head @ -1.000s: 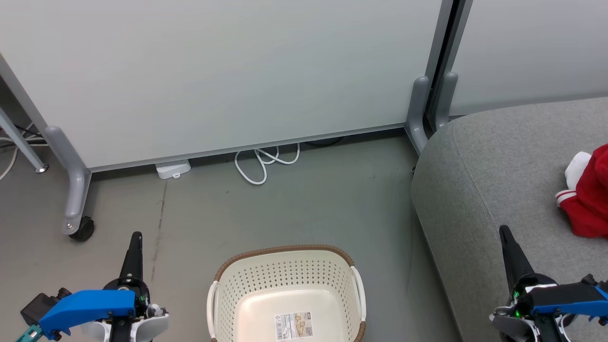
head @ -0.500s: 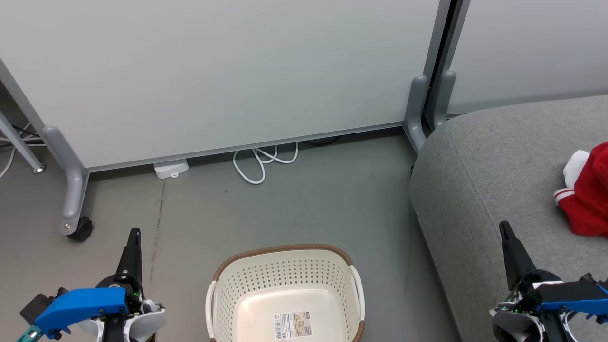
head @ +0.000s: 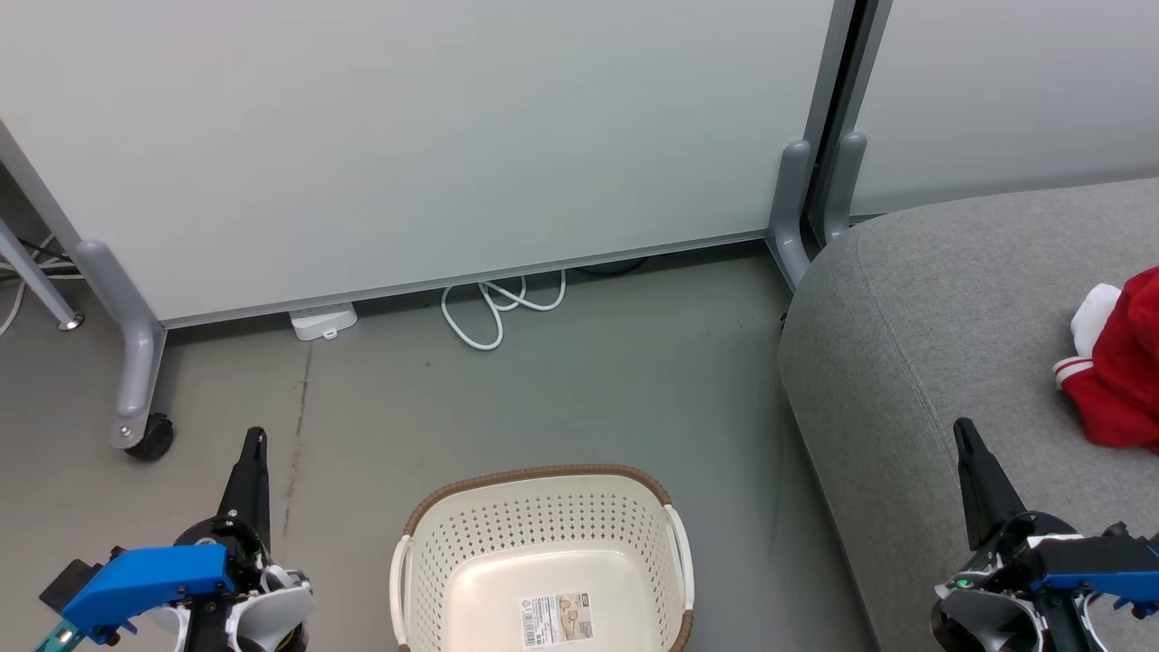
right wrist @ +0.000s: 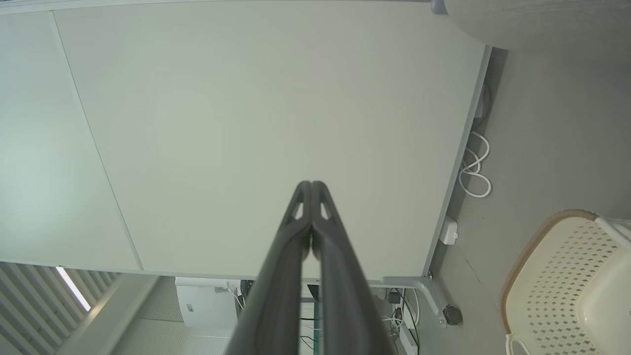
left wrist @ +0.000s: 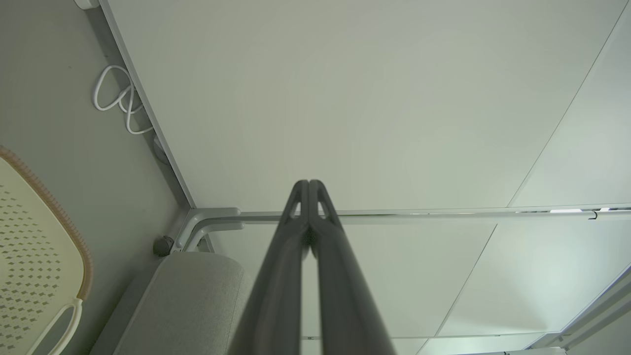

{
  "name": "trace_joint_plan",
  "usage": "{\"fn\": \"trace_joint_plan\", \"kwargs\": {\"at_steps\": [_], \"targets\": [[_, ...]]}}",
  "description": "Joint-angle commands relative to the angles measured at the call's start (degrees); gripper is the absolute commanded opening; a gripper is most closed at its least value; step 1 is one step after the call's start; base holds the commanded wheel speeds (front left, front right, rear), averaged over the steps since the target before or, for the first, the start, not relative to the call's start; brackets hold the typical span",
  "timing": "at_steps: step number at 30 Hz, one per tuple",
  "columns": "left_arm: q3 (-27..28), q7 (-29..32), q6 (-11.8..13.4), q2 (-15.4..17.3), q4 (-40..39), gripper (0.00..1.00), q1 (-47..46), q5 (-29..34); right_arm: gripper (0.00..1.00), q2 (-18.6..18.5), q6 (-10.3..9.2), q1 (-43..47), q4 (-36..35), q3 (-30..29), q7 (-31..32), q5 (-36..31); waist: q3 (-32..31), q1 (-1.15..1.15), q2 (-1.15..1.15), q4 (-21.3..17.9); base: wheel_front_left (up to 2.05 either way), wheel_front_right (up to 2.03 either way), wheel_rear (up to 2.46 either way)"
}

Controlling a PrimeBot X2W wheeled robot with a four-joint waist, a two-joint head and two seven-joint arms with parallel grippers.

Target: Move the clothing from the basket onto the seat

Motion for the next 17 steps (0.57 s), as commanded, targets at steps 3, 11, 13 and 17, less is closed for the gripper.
{"fn": "trace_joint_plan", "kwargs": {"at_steps": [3,11,13,17], "targets": [[0.1,0.2,-0.4,0.0,-0.2,0.00,-0.6,-0.1,0.00,0.0,0.02,-0.8,-0.2,-0.1,0.2,0.1,0.0,0.00,0.00,0.0,0.00,0.00,0.00],[0.1,0.2,-0.4,0.0,-0.2,0.00,-0.6,-0.1,0.00,0.0,0.02,-0.8,-0.2,-0.1,0.2,0.1,0.0,0.00,0.00,0.0,0.00,0.00,0.00],[0.1,0.2,-0.4,0.0,-0.2,0.00,-0.6,-0.1,0.00,0.0,0.02,-0.8,-0.2,-0.1,0.2,0.1,0.0,0.00,0.00,0.0,0.00,0.00,0.00],[0.1,0.2,-0.4,0.0,-0.2,0.00,-0.6,-0.1,0.00,0.0,0.02,-0.8,-0.2,-0.1,0.2,0.1,0.0,0.00,0.00,0.0,0.00,0.00,0.00]]}}
